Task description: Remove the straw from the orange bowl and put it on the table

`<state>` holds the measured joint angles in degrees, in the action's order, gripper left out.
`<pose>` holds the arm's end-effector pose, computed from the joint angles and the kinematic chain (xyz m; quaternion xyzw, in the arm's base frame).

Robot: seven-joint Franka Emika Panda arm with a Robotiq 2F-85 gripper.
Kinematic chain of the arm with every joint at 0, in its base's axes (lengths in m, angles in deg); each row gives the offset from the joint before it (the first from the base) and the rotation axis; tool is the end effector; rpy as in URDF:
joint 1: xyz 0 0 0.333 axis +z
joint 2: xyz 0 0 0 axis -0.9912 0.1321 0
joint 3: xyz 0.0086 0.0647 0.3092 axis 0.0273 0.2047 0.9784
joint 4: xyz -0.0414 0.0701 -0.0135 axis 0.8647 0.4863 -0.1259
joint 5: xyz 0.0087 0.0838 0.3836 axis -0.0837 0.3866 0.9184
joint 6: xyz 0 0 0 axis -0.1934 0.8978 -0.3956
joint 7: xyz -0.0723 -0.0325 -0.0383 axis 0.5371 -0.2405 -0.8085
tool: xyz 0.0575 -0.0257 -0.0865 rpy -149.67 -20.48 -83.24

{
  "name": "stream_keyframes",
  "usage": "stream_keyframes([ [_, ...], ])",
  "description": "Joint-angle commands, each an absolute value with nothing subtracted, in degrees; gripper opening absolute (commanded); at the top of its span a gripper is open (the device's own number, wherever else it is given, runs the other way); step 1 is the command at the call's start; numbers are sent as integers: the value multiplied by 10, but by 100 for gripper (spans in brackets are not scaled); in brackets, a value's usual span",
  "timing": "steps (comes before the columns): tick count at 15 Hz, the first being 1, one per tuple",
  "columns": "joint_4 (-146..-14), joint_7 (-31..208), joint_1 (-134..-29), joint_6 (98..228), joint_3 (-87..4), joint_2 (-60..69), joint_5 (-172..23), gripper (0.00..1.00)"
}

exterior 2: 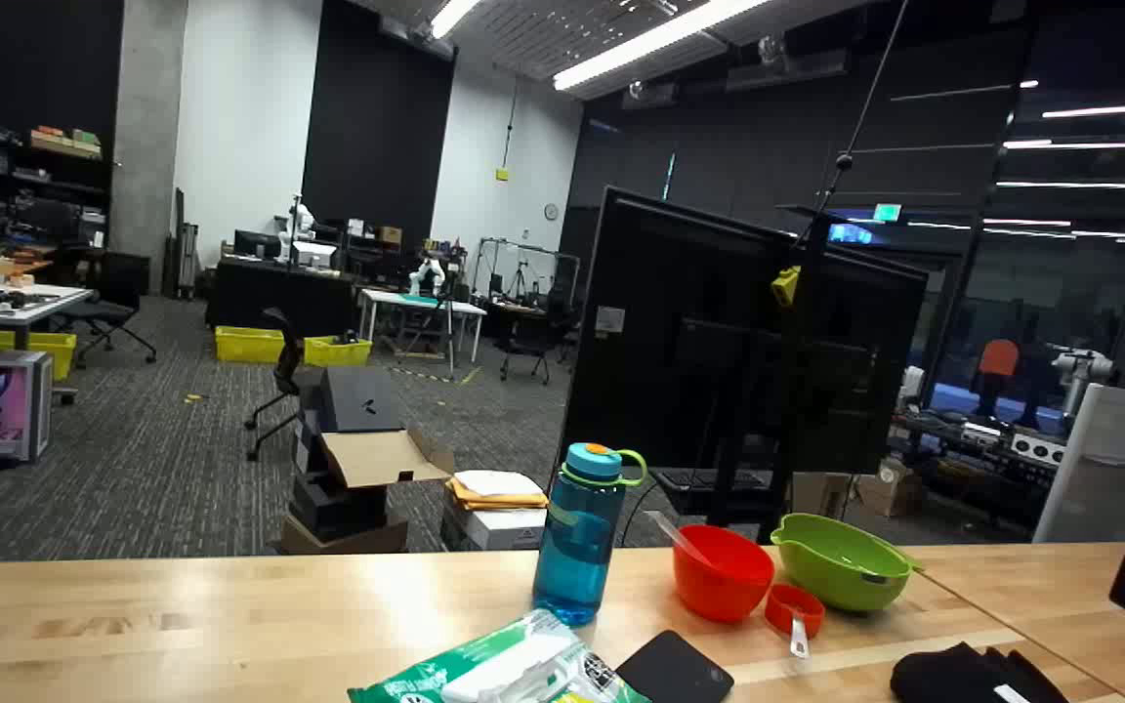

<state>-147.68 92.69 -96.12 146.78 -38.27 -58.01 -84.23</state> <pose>0.2971 -0.0879 0.4296 0.9839 -0.1465 0.0316 0.0974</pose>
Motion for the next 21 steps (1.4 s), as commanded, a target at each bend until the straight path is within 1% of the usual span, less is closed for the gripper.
stream_keyframes([
  [1, -1476, 930, -957, 1465, -387, -580, -845, 100],
  [15, -1476, 930, -956, 1465, -387, -579, -845, 100],
  [21, -1457, 919, -955, 1541, -388, -532, -859, 100],
])
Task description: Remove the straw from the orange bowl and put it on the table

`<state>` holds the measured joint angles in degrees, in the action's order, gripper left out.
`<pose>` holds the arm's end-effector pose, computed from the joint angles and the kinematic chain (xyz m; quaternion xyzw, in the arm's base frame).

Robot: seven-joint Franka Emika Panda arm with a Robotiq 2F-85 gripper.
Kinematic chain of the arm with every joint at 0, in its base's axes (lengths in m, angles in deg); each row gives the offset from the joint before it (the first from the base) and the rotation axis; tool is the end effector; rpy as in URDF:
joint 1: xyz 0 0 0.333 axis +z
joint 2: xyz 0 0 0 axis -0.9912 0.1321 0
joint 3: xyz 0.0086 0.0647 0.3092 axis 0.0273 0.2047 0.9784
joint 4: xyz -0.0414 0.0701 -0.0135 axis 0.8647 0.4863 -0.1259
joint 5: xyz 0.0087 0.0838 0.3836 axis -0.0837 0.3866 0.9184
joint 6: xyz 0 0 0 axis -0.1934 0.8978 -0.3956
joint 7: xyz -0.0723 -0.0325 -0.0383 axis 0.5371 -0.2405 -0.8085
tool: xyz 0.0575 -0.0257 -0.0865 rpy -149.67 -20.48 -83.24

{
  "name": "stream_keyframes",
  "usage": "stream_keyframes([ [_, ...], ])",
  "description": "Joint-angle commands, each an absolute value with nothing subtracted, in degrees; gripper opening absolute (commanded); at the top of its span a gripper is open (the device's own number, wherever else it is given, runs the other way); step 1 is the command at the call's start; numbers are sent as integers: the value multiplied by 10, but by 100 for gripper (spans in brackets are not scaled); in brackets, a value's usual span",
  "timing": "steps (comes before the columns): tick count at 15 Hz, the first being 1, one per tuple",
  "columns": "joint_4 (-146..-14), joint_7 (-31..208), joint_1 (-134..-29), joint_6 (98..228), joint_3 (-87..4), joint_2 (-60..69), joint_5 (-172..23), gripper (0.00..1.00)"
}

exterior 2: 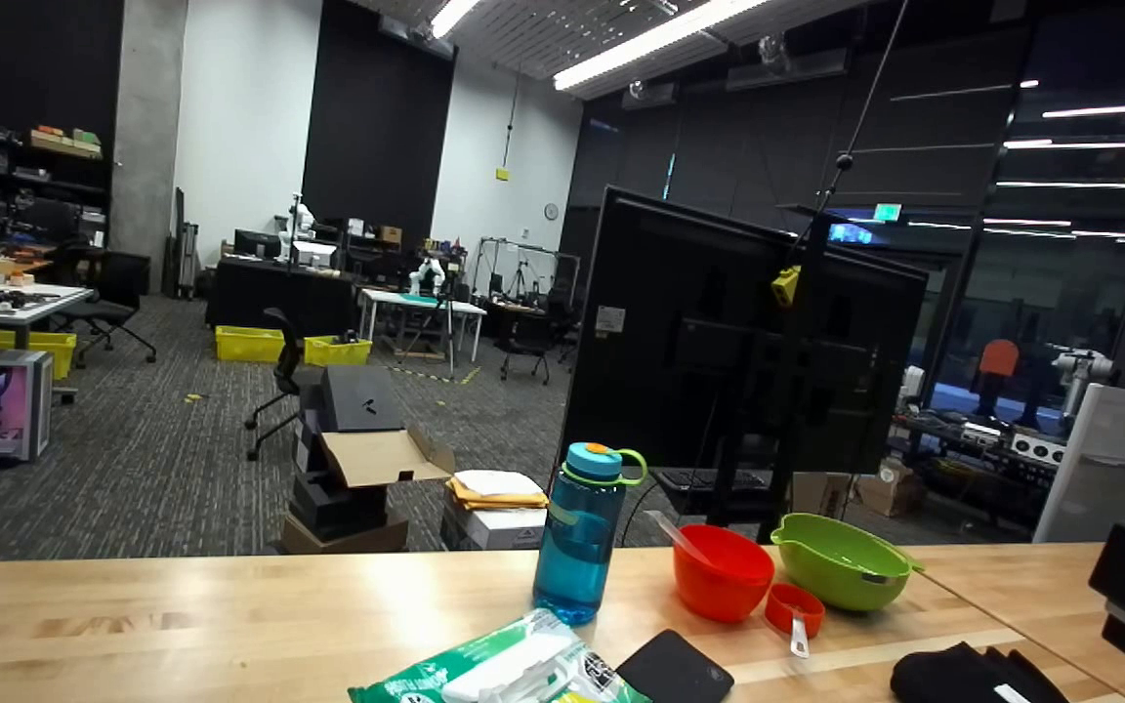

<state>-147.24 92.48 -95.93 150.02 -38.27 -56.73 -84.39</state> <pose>0.3065 -0.0877 0.4317 0.9840 -0.1389 0.0523 0.0980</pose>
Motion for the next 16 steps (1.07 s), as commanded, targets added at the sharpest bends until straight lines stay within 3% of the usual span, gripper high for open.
stream_keyframes([
  [1, -1450, 915, -954, 1558, -389, -519, -859, 100],
  [16, -1319, 774, -851, 1844, -422, -260, -764, 100],
])
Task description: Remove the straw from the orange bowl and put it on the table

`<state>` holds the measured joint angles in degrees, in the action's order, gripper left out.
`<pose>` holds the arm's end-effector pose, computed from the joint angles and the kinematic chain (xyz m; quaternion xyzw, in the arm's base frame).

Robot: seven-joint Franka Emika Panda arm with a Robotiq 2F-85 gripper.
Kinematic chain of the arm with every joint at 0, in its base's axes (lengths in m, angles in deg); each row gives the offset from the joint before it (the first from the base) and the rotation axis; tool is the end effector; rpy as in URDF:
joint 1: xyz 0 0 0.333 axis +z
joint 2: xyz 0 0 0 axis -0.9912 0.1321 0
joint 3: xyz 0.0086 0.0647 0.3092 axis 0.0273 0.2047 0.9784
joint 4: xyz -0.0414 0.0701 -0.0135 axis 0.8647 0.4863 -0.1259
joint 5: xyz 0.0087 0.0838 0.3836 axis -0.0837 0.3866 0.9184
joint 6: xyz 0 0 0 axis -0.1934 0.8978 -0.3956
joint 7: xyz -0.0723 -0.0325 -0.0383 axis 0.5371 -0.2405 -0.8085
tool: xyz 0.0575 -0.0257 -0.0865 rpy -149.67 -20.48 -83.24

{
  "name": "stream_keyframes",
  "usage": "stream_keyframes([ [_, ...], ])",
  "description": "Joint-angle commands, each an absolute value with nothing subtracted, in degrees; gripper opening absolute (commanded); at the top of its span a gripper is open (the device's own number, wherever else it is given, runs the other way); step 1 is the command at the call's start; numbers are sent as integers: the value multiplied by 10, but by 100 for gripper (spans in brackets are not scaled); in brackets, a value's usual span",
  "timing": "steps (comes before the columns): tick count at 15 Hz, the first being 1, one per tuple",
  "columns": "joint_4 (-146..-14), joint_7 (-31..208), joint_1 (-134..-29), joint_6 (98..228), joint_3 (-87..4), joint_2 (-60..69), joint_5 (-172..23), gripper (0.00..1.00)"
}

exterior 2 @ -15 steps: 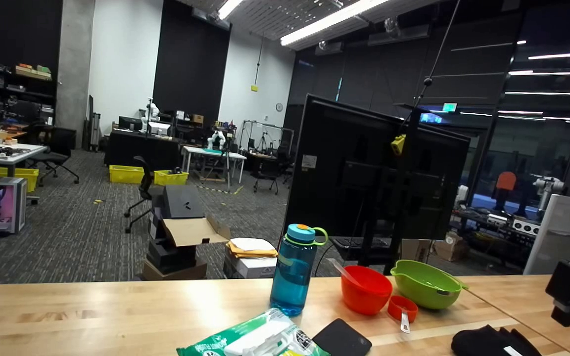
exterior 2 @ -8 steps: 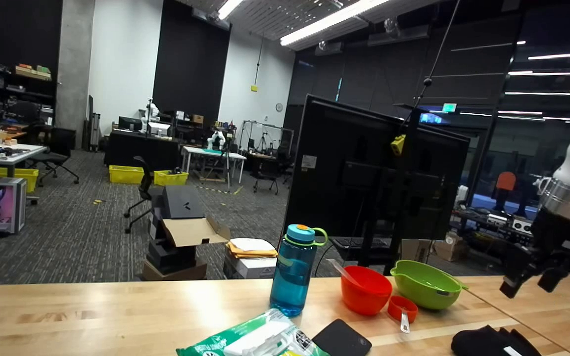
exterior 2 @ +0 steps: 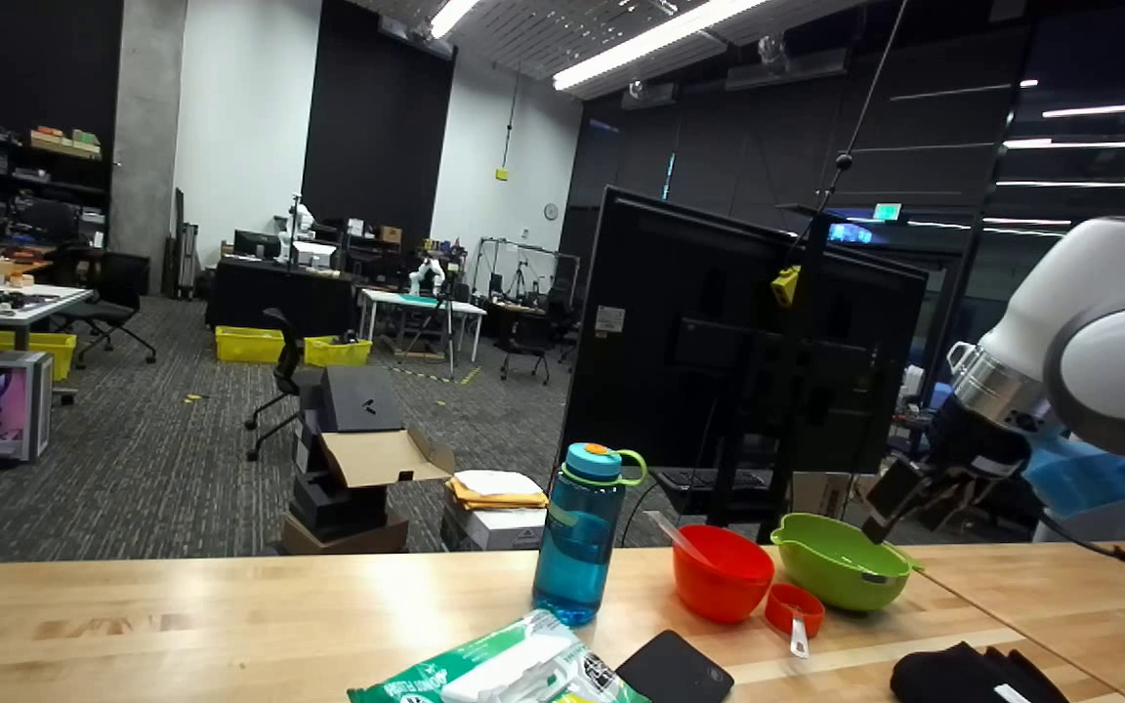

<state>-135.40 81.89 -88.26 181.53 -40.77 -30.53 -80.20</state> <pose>0.4446 -0.0663 0.4153 0.9779 0.0023 0.2004 0.0592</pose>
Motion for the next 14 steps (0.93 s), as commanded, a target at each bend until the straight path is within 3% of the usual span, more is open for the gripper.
stream_keyframes([
  [1, -1310, 766, -844, 1853, -422, -246, -753, 100],
  [14, -1304, 770, -845, 1853, -415, -234, -748, 100],
])
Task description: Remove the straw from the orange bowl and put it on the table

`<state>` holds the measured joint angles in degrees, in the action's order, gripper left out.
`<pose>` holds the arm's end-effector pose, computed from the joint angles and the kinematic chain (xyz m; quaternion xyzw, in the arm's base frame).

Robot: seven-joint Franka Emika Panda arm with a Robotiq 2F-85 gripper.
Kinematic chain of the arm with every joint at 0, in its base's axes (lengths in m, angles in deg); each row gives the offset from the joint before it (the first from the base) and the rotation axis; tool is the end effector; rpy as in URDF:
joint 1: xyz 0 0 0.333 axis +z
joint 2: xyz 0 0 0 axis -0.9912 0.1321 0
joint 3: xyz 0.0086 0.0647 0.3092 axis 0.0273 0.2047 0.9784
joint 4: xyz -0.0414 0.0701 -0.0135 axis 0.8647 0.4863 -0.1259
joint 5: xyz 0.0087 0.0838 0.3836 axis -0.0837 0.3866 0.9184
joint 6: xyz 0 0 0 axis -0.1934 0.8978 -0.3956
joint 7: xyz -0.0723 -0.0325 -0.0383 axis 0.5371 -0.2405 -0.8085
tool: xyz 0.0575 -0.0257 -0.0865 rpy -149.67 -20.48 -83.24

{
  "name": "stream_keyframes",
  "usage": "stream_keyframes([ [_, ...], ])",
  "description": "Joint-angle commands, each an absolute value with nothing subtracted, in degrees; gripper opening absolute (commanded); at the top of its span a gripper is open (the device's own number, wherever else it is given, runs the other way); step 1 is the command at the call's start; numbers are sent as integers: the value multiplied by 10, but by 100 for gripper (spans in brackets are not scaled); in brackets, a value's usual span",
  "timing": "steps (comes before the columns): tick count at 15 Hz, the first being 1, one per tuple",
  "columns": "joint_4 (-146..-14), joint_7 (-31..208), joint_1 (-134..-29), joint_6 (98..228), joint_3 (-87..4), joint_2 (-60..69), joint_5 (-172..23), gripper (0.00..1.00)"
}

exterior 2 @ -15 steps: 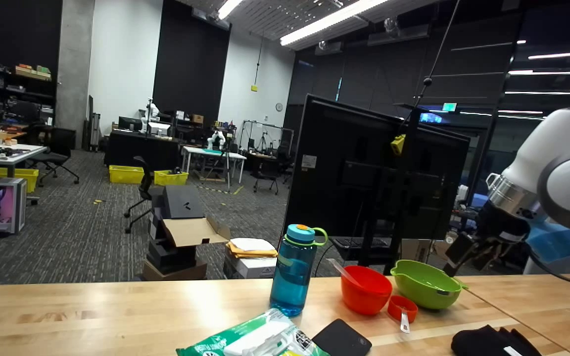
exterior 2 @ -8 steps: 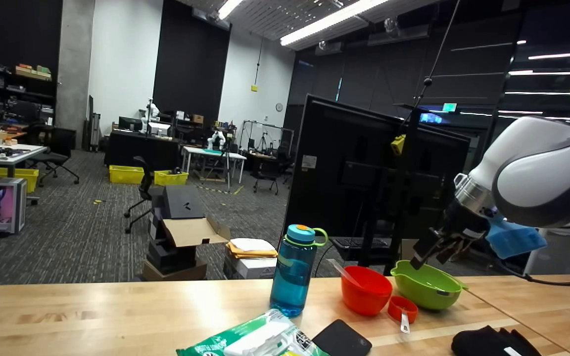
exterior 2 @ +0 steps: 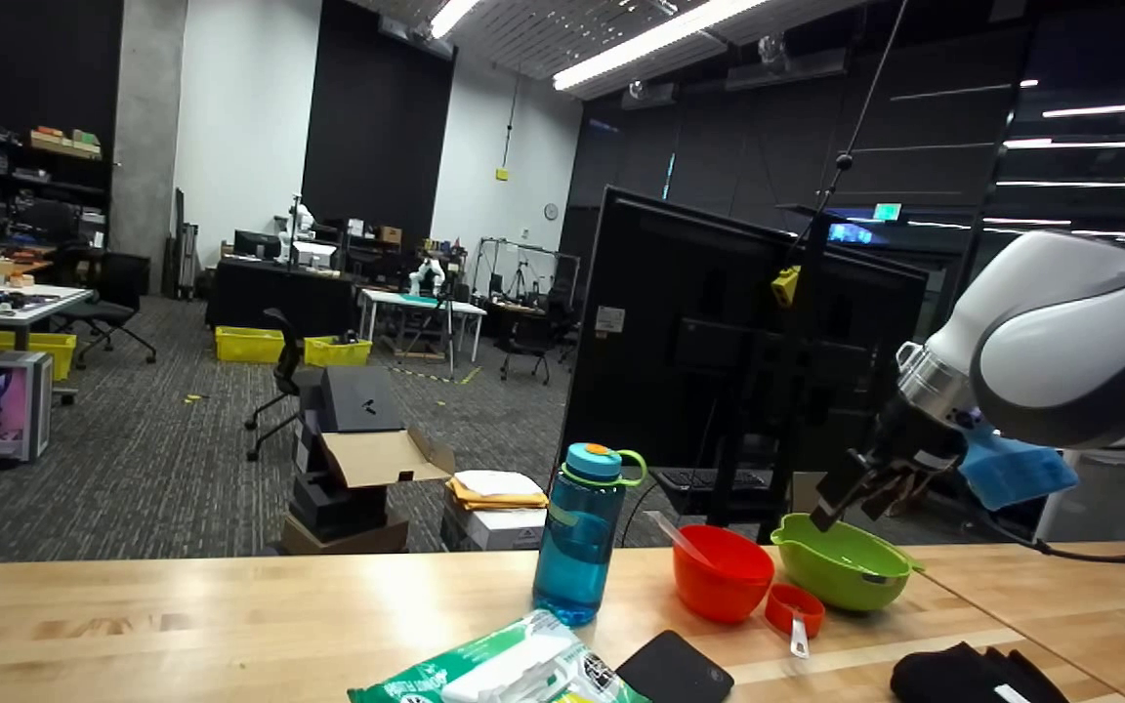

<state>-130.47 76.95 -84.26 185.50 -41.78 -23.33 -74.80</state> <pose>0.4826 -0.0493 0.4058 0.9749 0.0337 0.2172 0.0356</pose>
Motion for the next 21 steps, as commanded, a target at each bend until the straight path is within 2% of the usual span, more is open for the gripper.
stream_keyframes([
  [1, -1304, 770, -845, 1853, -415, -234, -748, 100],
  [10, -1224, 686, -834, 1878, -433, -152, -709, 100],
  [17, -1102, 413, -826, 1847, -398, -44, -448, 100],
  [21, -1039, 340, -839, 1810, -373, 13, -360, 100],
])
